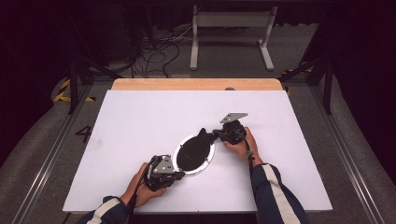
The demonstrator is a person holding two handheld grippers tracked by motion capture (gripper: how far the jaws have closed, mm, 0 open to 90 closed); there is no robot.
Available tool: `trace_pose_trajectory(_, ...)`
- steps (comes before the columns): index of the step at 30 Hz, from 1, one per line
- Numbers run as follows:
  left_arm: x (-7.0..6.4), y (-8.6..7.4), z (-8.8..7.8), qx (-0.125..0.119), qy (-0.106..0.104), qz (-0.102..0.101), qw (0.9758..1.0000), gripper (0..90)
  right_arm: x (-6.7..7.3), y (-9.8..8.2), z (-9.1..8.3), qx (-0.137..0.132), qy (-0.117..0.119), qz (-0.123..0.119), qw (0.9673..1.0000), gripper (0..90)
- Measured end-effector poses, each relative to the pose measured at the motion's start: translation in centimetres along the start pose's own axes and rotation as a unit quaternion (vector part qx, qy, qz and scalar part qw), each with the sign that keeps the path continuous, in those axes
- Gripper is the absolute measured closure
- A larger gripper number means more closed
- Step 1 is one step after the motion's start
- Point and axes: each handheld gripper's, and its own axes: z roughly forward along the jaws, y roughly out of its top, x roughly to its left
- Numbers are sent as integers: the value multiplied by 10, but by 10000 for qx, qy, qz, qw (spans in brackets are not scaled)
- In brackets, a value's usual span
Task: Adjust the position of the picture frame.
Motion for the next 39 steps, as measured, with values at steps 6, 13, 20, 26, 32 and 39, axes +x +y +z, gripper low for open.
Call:
trace_pose_trajectory(6,-2,1,0,28,42,45,10000,897,1,3,2,46,-34,-49,10000,900)
trace_pose_trajectory(13,-5,3,0,131,160,142,9997,899,1,6,-2,306,42,-547,9980,900)
trace_pose_trajectory(20,-2,2,-2,157,141,140,9997,899,0,6,-5,457,178,-849,9952,900)
trace_pose_trajectory(26,1,1,-4,186,182,140,9996,900,-2,0,-12,482,352,-890,9942,900)
trace_pose_trajectory(32,5,0,-6,216,258,152,9993,900,-2,-11,-23,419,495,-801,9947,900)
trace_pose_trajectory(39,17,-2,-6,117,272,-35,9996,900,5,-19,-33,422,446,-769,9951,900)
